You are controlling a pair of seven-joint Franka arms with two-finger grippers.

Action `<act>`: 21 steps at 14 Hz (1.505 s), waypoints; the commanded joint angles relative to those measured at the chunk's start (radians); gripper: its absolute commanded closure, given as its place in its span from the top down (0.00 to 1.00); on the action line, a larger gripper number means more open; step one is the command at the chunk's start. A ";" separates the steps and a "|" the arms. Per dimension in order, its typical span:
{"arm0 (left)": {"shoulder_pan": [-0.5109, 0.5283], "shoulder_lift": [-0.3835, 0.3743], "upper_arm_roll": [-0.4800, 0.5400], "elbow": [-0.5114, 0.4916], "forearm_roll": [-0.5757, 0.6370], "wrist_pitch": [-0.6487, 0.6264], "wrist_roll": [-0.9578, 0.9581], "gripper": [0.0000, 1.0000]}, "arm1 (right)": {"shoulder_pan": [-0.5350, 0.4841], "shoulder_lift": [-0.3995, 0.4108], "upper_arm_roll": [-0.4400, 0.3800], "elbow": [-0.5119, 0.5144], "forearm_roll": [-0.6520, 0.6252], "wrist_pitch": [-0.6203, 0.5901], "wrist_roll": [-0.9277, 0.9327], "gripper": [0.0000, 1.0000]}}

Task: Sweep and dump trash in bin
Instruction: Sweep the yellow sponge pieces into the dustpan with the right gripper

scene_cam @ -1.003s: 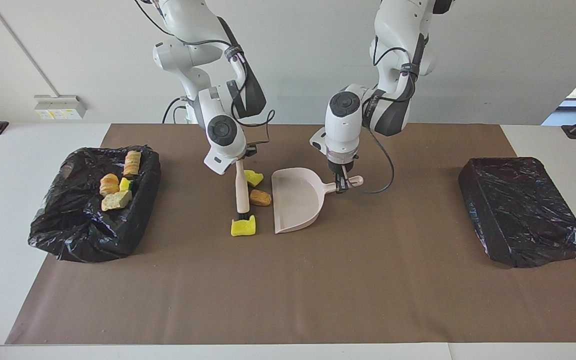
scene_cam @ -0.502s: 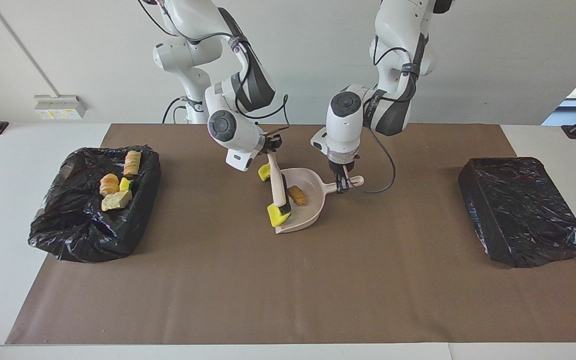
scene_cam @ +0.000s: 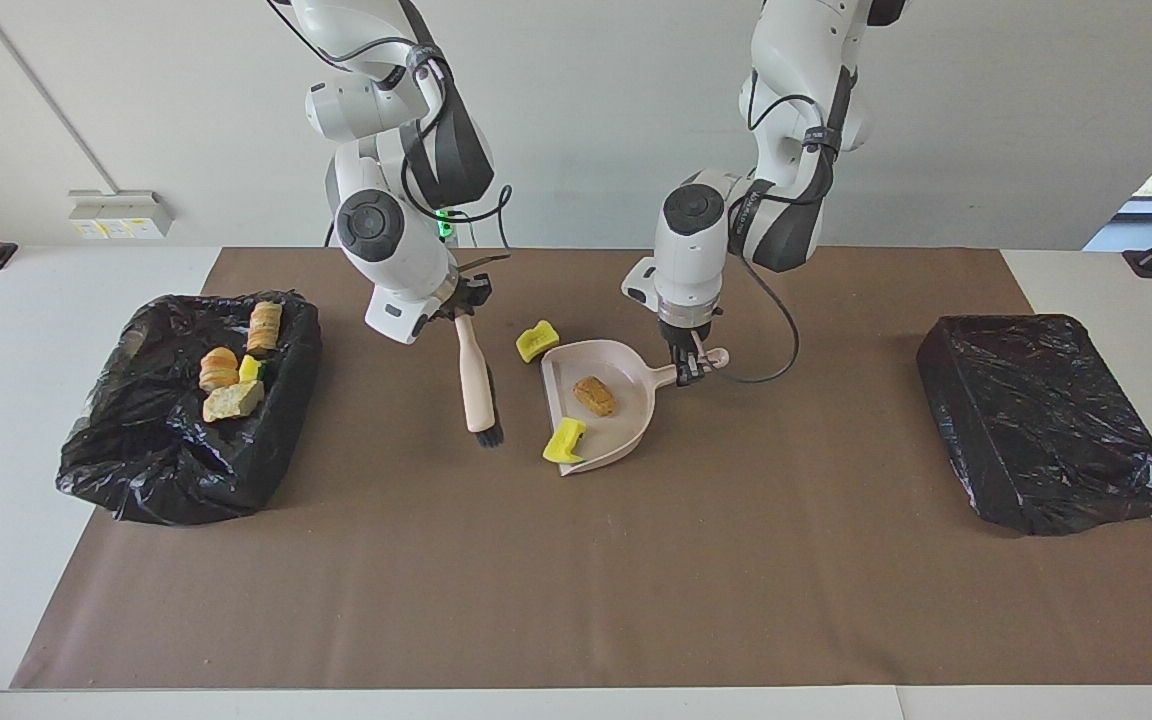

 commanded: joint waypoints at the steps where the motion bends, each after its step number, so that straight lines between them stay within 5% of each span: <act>1: 0.006 -0.032 0.002 -0.041 0.015 0.012 -0.038 0.00 | 0.014 0.103 0.010 0.016 -0.078 0.100 -0.028 0.00; 4: 0.006 -0.032 0.003 -0.041 0.015 0.009 -0.044 0.00 | 0.069 0.147 0.019 0.010 -0.026 0.163 -0.033 0.00; 9: 0.006 -0.032 0.002 -0.041 0.016 0.015 -0.038 0.00 | 0.130 0.137 0.027 -0.001 0.261 0.136 -0.021 0.00; 13: 0.023 -0.032 0.003 -0.038 0.016 0.007 0.038 0.00 | 0.088 0.027 0.015 -0.016 0.205 0.001 0.120 0.00; 16: 0.029 -0.032 0.005 -0.033 0.021 -0.019 0.089 0.00 | 0.100 -0.102 0.021 -0.167 0.125 -0.032 0.341 0.00; 19: 0.017 -0.046 0.003 -0.032 0.185 -0.031 0.184 0.00 | 0.110 -0.237 0.026 -0.391 0.109 0.049 0.419 0.00; 21: 0.015 -0.057 0.003 -0.033 0.194 -0.088 0.186 0.00 | 0.150 -0.258 0.026 -0.447 0.124 0.082 0.490 0.00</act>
